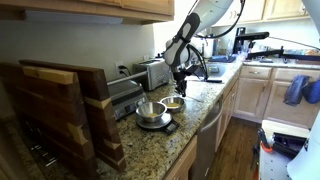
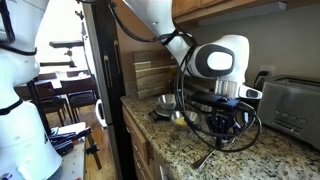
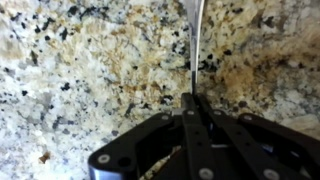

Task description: Pick up the spoon and scoop some of the contents from the silver bowl and put it in the other silver bowl.

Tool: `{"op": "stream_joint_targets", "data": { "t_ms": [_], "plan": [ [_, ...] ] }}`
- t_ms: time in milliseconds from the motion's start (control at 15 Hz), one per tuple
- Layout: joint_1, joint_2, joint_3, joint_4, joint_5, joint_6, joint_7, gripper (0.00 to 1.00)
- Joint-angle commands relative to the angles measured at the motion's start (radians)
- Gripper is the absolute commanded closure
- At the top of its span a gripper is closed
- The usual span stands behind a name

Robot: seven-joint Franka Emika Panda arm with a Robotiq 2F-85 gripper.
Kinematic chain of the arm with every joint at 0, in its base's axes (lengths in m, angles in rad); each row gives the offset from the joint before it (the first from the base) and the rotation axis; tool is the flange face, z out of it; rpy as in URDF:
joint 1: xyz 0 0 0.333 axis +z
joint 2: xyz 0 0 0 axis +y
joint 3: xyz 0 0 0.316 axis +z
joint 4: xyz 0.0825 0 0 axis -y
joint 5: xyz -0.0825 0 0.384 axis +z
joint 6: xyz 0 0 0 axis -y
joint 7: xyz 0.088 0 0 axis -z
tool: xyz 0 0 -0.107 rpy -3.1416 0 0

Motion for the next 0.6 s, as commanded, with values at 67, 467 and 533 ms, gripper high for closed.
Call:
{"op": "stream_joint_targets", "data": {
  "t_ms": [67, 467, 533],
  "plan": [
    [0.012, -0.047, 0.003, -0.027, -0.011, 0.007, 0.000, 0.62],
    [0.096, -0.177, -0.010, -0.102, -0.113, 0.008, 0.048, 0.23],
    [0.110, -0.203, -0.012, -0.114, -0.135, 0.009, 0.062, 0.17]
  ]
}}
